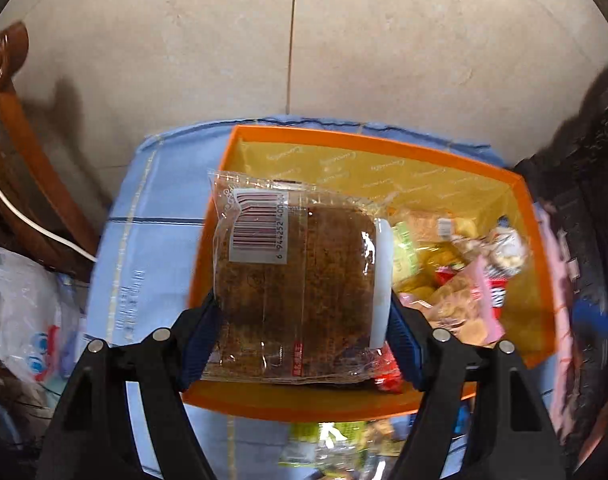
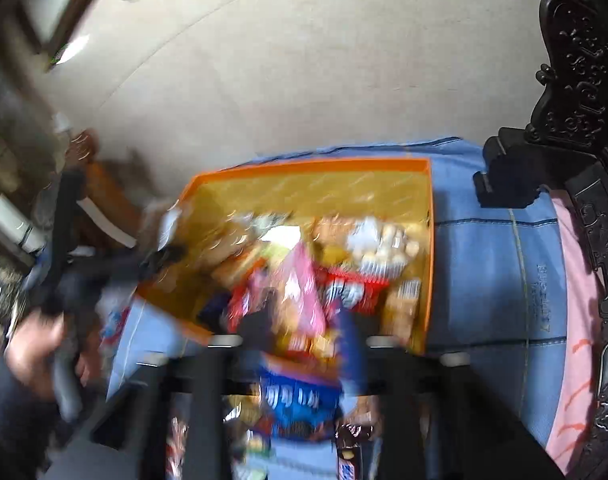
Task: Organize snacks
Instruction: 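Carry the bread bag and chocolate bar into the orange box and open both grippers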
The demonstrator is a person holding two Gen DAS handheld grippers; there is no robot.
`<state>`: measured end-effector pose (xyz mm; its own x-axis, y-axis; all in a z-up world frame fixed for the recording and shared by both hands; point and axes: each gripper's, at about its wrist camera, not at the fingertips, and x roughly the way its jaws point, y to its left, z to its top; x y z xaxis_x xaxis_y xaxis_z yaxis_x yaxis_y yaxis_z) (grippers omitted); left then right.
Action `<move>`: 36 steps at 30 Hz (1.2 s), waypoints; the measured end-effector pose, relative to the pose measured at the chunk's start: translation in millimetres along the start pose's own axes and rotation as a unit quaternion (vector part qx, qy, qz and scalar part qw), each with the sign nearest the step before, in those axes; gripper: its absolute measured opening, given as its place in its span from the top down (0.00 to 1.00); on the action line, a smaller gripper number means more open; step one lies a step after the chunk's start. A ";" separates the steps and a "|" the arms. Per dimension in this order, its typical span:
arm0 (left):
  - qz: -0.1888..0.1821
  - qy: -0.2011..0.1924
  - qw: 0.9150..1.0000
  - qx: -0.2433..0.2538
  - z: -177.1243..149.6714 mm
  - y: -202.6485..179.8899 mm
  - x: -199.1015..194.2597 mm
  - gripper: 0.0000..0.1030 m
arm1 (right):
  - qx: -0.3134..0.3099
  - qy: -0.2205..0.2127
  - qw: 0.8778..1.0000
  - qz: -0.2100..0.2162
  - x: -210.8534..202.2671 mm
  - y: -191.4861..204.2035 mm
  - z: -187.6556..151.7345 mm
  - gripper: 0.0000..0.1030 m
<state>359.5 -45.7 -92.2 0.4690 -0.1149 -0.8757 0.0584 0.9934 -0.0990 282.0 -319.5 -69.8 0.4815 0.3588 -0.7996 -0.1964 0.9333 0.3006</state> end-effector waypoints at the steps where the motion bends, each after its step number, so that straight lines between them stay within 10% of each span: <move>1: -0.005 -0.002 1.000 0.005 -4.5 1.7 -0.6 0.30 | -0.011 0.018 1.000 -0.011 -1.2 -0.5 -19.6 0.12; 6: -0.011 -0.007 1.000 0.017 -35.5 8.7 -11.5 0.30 | -0.014 0.164 0.984 -0.066 47.8 -18.2 -119.6 0.37; 11: -0.015 0.008 1.000 0.016 -57.4 12.2 -19.3 0.30 | -0.066 0.158 0.975 -0.143 93.9 -4.6 -141.0 0.84; 21: -0.009 -0.008 1.000 0.013 -75.6 31.4 -50.0 0.30 | -0.014 0.072 0.994 -0.087 8.7 8.0 -82.8 0.84; 29: 0.000 -0.010 1.000 0.025 -22.6 14.6 -38.6 0.30 | -0.028 0.002 0.998 -0.064 22.2 25.6 22.7 0.82; 36: 0.044 -0.024 0.998 0.024 -4.7 1.5 -12.7 0.07 | -0.016 0.003 0.996 -0.085 47.8 15.4 28.1 0.45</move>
<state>349.5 -42.7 -83.4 0.5151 -0.0281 -0.8567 0.0566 0.9984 0.0013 326.0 -287.7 -88.8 0.5054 0.1951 -0.8405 -0.1387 0.9798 0.1440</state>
